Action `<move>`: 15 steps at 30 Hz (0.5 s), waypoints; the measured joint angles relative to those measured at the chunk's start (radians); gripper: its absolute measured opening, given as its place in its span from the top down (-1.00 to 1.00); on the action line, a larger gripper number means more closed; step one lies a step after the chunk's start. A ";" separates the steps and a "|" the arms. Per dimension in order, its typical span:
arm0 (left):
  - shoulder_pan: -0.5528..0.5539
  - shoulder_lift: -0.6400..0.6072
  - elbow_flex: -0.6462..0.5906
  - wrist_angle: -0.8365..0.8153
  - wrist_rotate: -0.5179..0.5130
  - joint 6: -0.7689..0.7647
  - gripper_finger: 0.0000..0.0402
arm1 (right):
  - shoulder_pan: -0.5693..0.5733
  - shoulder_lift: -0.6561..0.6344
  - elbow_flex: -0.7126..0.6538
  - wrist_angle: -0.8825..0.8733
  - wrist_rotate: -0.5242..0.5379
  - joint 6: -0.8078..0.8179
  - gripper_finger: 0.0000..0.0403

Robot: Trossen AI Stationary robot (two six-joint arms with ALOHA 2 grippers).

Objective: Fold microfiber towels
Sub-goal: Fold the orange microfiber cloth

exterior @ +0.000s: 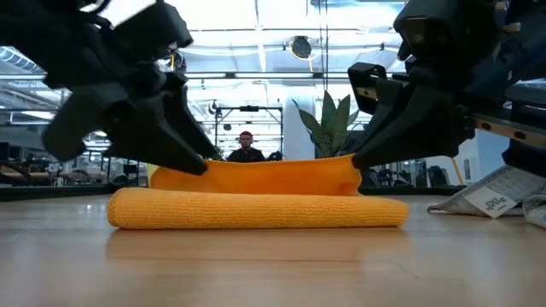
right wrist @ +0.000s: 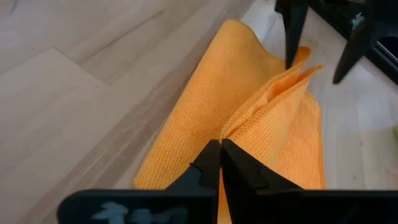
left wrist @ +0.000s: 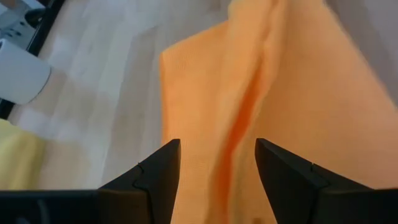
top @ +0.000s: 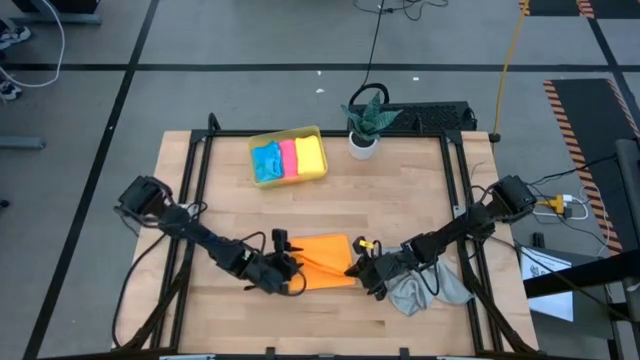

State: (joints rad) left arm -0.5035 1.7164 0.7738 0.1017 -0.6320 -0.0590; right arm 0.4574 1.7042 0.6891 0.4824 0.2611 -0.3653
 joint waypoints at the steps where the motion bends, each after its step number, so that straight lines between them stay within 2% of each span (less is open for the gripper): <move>1: 0.010 0.000 0.000 -0.002 0.002 0.001 -0.04 | 0.000 0.000 0.000 0.000 0.000 0.000 0.99; 4: 0.039 0.000 0.000 -0.004 0.042 -0.001 -0.04 | 0.001 0.000 0.000 0.000 -0.001 0.001 0.99; 8: 0.080 0.000 0.000 -0.045 0.258 -0.022 -0.04 | 0.001 0.000 0.000 0.000 -0.001 0.002 0.99; 9: 0.084 0.000 0.000 -0.055 0.282 -0.033 -0.03 | 0.001 0.000 0.000 0.000 -0.001 0.002 0.99; 12: 0.085 0.000 0.000 -0.075 0.290 -0.059 0.08 | 0.001 0.000 0.000 0.000 -0.001 0.002 0.99; 15: 0.082 0.000 0.000 -0.077 0.290 -0.058 0.29 | 0.001 0.000 0.000 0.000 -0.001 0.002 0.99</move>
State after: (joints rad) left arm -0.4220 1.7164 0.7738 0.0242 -0.3416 -0.1167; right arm 0.4580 1.7042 0.6891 0.4820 0.2604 -0.3637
